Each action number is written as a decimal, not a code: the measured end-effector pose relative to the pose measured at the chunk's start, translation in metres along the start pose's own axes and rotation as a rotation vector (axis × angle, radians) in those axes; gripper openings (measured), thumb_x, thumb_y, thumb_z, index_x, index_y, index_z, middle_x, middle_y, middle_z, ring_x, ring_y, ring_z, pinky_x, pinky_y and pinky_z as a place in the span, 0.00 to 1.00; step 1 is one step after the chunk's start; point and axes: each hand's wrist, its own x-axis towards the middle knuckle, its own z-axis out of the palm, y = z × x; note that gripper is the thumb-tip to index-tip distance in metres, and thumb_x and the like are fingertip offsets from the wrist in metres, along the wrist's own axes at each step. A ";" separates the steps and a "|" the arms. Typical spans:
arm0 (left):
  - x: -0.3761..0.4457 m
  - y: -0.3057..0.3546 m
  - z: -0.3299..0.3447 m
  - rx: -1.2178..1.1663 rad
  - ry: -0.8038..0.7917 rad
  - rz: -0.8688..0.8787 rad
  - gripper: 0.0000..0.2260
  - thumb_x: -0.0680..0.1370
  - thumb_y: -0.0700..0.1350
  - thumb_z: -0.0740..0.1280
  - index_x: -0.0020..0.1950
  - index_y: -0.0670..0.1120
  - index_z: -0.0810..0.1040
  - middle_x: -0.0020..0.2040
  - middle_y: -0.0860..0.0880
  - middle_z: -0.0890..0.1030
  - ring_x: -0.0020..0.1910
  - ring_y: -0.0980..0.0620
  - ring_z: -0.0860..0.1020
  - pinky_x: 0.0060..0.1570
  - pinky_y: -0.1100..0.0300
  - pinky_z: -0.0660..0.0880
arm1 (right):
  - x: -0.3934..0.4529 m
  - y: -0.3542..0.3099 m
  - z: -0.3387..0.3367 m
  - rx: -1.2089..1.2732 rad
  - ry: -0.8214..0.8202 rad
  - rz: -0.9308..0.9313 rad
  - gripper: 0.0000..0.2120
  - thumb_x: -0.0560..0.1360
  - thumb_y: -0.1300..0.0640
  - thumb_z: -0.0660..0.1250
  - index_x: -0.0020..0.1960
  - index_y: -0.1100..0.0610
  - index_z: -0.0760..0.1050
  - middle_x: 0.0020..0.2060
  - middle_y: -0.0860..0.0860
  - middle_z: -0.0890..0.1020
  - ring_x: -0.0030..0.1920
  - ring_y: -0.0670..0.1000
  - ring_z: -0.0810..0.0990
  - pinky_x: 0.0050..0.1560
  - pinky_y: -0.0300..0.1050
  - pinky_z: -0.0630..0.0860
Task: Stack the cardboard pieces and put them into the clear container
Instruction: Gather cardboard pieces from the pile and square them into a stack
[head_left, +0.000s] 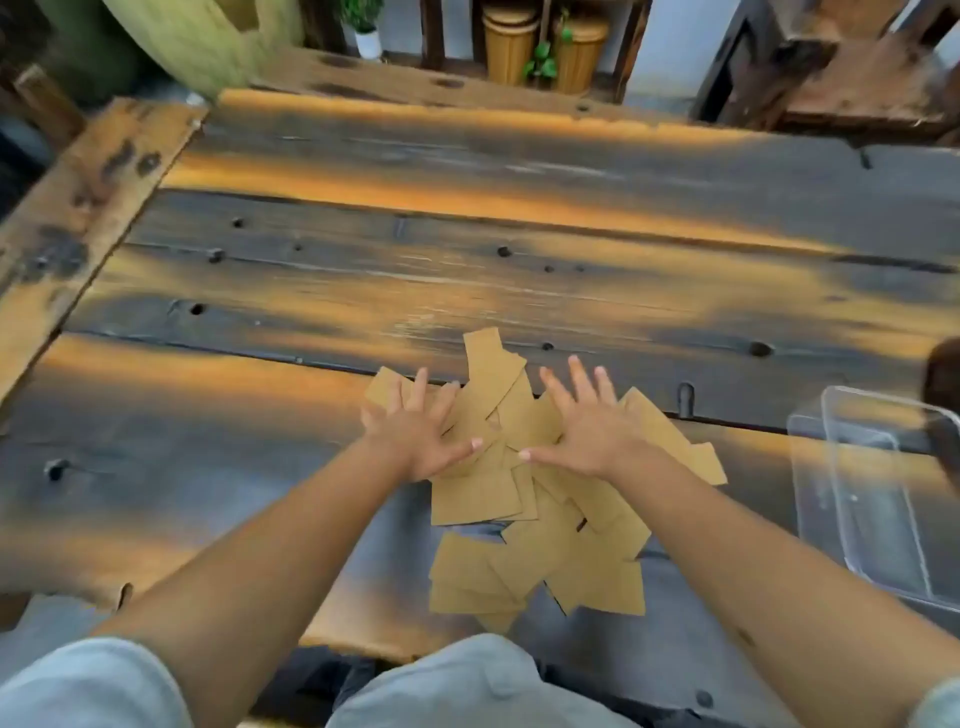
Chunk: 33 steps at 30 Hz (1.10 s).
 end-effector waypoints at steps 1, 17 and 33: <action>0.002 -0.001 0.010 -0.025 -0.058 -0.022 0.45 0.62 0.81 0.42 0.74 0.65 0.35 0.77 0.52 0.32 0.76 0.39 0.36 0.66 0.28 0.50 | 0.007 -0.005 0.007 0.003 -0.048 -0.010 0.57 0.55 0.16 0.52 0.73 0.37 0.30 0.76 0.49 0.34 0.76 0.61 0.38 0.69 0.73 0.48; 0.091 -0.043 0.070 -0.033 0.170 0.119 0.44 0.63 0.81 0.43 0.71 0.64 0.26 0.74 0.48 0.25 0.72 0.36 0.28 0.71 0.39 0.34 | 0.126 -0.048 0.050 0.141 -0.141 -0.118 0.51 0.63 0.28 0.67 0.73 0.32 0.37 0.74 0.52 0.28 0.71 0.65 0.27 0.72 0.62 0.36; 0.111 -0.012 0.066 -0.033 0.352 0.297 0.49 0.68 0.76 0.55 0.78 0.46 0.49 0.76 0.47 0.59 0.77 0.42 0.47 0.73 0.41 0.50 | 0.133 -0.079 0.041 0.983 0.203 0.232 0.50 0.66 0.51 0.78 0.77 0.51 0.48 0.70 0.50 0.58 0.57 0.42 0.65 0.56 0.36 0.63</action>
